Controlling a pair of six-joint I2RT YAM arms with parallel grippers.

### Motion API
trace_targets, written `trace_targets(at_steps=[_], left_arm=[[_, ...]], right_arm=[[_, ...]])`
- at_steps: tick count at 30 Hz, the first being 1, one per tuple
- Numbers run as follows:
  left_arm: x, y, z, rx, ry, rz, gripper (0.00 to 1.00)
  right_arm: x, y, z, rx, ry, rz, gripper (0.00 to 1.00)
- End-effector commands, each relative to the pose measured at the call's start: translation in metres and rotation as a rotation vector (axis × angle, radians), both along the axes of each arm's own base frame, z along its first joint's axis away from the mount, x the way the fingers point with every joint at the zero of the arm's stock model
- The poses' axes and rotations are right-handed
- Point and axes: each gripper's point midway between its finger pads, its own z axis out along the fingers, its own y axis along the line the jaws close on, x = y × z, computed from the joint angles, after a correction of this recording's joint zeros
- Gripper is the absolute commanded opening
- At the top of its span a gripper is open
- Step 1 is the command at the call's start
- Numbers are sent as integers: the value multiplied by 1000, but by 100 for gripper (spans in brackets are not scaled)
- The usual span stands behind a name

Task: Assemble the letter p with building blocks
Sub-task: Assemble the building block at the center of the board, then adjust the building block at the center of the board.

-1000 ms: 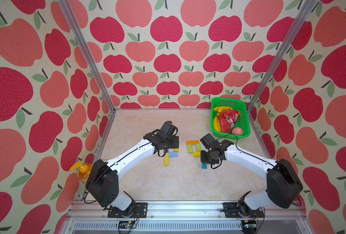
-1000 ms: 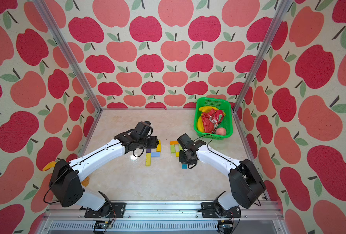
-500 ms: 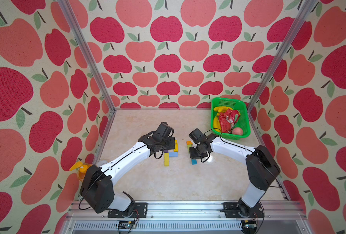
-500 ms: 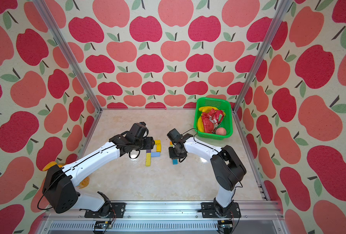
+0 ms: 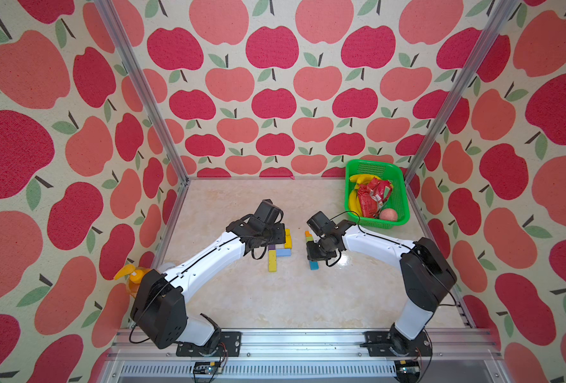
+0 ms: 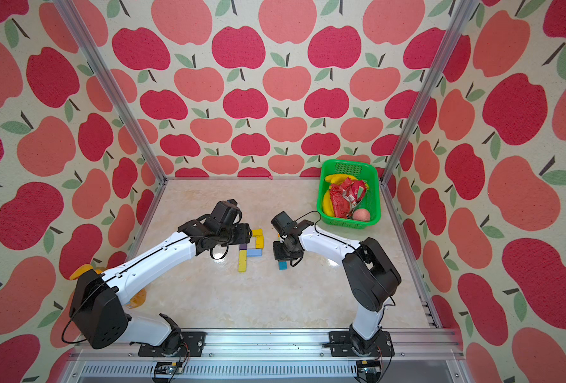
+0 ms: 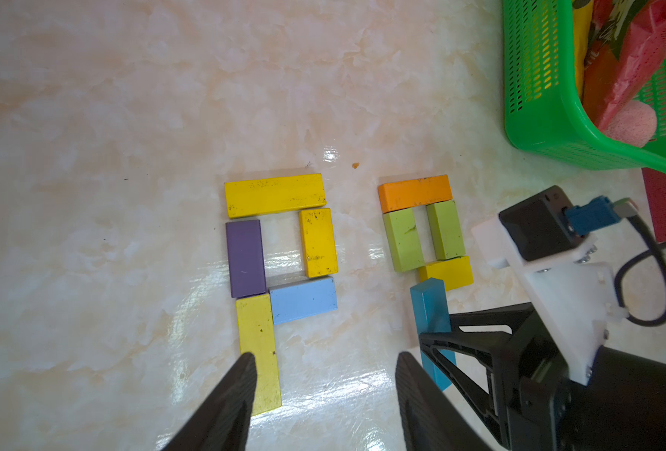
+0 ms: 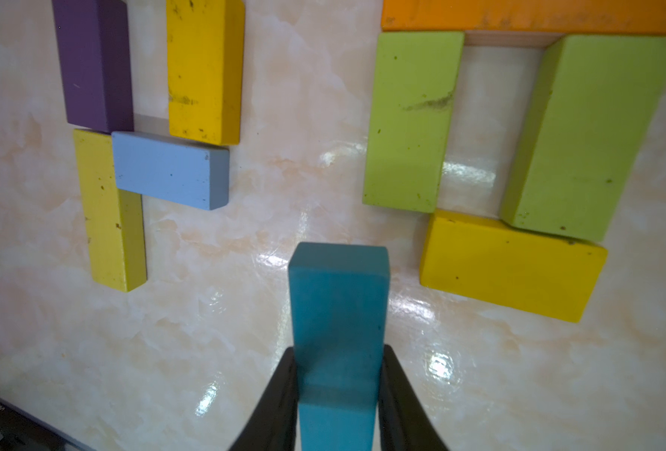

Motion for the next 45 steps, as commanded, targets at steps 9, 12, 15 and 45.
trace_targets(at_steps=[9,12,15,45], left_arm=[[-3,6,-13,24,41,9,60],[-4,4,-16,20,53,5,60],[-6,1,-21,13,72,0,60],[-66,-75,-118,-14,486,-114,12]], right_arm=[[-11,-8,-29,-94,63,-23,15],[-12,-10,-32,-113,69,-25,28],[-14,-8,-33,-122,65,-11,45],[-37,-57,-8,201,73,-141,1]])
